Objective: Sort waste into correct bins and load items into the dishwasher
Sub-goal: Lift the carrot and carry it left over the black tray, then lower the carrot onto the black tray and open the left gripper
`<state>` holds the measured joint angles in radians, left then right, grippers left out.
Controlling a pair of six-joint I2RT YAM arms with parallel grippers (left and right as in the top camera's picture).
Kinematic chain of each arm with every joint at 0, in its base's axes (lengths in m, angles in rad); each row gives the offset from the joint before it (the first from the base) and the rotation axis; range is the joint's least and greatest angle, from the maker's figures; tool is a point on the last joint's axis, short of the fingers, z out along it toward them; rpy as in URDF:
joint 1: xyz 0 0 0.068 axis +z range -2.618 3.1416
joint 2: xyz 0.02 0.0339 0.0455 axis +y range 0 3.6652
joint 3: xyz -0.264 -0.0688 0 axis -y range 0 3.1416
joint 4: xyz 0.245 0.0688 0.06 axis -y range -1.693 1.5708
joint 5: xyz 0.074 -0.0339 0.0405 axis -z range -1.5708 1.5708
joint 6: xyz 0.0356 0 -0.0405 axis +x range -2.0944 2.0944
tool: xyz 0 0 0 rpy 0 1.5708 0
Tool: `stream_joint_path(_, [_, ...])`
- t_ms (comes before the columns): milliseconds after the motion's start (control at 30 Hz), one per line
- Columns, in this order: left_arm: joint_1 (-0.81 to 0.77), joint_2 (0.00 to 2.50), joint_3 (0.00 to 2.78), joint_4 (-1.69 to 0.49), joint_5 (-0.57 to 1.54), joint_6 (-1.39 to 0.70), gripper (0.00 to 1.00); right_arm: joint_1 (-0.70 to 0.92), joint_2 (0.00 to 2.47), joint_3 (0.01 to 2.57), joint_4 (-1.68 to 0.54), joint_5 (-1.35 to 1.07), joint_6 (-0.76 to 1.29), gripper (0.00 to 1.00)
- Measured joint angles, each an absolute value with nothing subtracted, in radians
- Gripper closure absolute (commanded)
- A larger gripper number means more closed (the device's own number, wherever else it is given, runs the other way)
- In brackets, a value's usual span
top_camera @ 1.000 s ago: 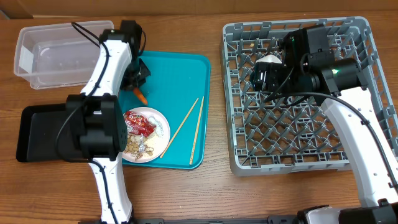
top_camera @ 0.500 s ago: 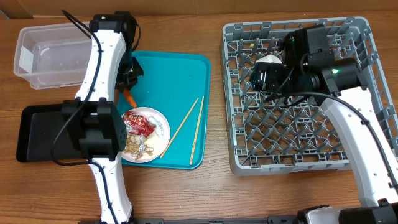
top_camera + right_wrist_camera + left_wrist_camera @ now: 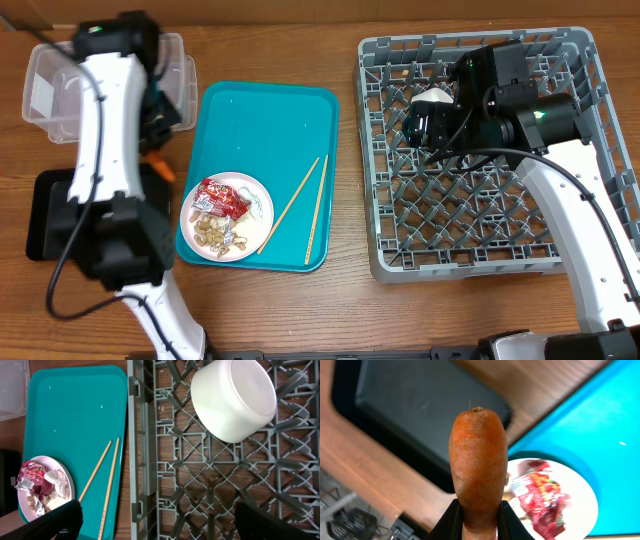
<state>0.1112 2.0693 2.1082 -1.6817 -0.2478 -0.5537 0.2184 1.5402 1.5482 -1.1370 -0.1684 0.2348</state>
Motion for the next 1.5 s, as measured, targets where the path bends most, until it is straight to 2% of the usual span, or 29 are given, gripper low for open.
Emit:
stream_joint_path(267, [0.285, 1.934, 1.879, -1.511, -0.247, -0.57, 0.96, 0.218, 1.54, 1.548, -1.137, -0.168, 0.235, 0.0])
stream_joint_path(633, [0.489, 1.932, 1.502, -1.085, -0.214, -0.582, 0.94, 0.218, 1.54, 1.548, -1.138, -0.169, 0.234, 0.0])
stream_joint_path(833, [0.507, 1.932, 1.454, -0.923, -0.213, -0.572, 0.8, 0.218, 1.54, 1.548, -1.137, -0.169, 0.234, 0.0])
stream_joint_path(933, [0.506, 1.932, 1.449, -0.897, -0.213, -0.569, 0.78, 0.218, 1.54, 1.548, -1.137, -0.169, 0.235, 0.0])
stream_joint_path(967, [0.507, 1.932, 1.446, -0.894, -0.213, -0.569, 0.78, 0.218, 1.54, 1.548, -1.137, -0.169, 0.234, 0.0])
stream_joint_path(1100, [0.506, 1.932, 1.433, -0.893, -0.213, -0.568, 0.64, 0.218, 1.54, 1.548, -1.137, -0.169, 0.235, 0.0])
stream_joint_path(1267, [0.506, 1.932, 1.414, -0.898, -0.213, -0.566, 0.51, 0.218, 1.54, 1.548, -1.137, -0.169, 0.234, 0.0])
stream_joint_path(1500, [0.506, 1.932, 1.413, -0.923, -0.205, -0.549, 0.42, 0.218, 1.54, 1.548, -1.137, -0.169, 0.234, 0.0])
